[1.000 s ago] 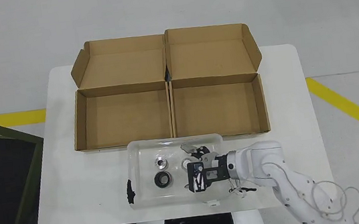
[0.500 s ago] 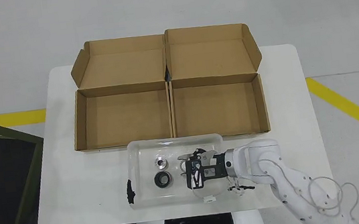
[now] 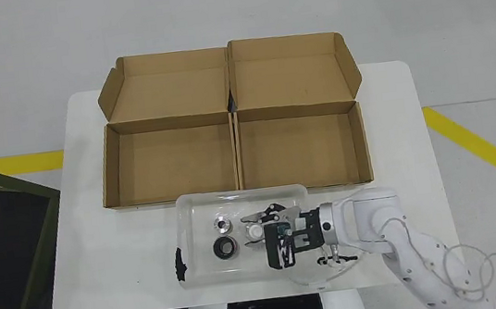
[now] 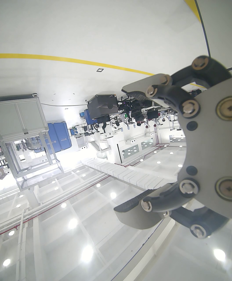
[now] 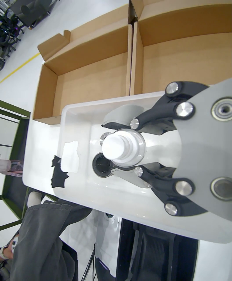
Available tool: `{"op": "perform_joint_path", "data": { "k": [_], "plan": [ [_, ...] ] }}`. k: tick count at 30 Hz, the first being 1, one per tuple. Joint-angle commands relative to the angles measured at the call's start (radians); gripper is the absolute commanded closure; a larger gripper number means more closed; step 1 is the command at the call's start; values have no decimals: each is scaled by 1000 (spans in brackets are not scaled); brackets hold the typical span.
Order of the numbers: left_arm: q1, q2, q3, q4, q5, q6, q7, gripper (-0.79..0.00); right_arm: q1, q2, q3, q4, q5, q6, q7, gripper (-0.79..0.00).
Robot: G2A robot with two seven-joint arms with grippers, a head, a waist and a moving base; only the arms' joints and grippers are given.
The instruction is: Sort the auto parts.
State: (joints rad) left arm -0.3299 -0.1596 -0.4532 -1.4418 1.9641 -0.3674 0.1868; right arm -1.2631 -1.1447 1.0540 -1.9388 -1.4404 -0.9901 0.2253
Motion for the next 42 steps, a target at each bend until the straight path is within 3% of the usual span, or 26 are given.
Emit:
{"op": "perform_joint_path", "data": {
  "k": [1, 6, 14, 22, 29, 42],
  "plan": [
    [0, 0, 0, 0, 0, 0, 0, -785, 5, 2, 10, -3, 10, -4, -28, 0],
    [0, 0, 0, 0, 0, 0, 0, -785, 23, 5, 38, -16, 38, 7, -102, 0],
    [0, 0, 0, 0, 0, 0, 0, -785, 18, 23, 192, 5, 99, 48, -222, 0],
    [0, 0, 0, 0, 0, 0, 0, -785, 16, 32, 272, 56, 161, 86, -252, 0],
    [0, 0, 0, 0, 0, 0, 0, -785, 67, 29, 259, 132, 223, 129, -218, 0],
    [0, 0, 0, 0, 0, 0, 0, -785, 232, 2, 114, 325, 321, 184, -123, 0]
  ]
}}
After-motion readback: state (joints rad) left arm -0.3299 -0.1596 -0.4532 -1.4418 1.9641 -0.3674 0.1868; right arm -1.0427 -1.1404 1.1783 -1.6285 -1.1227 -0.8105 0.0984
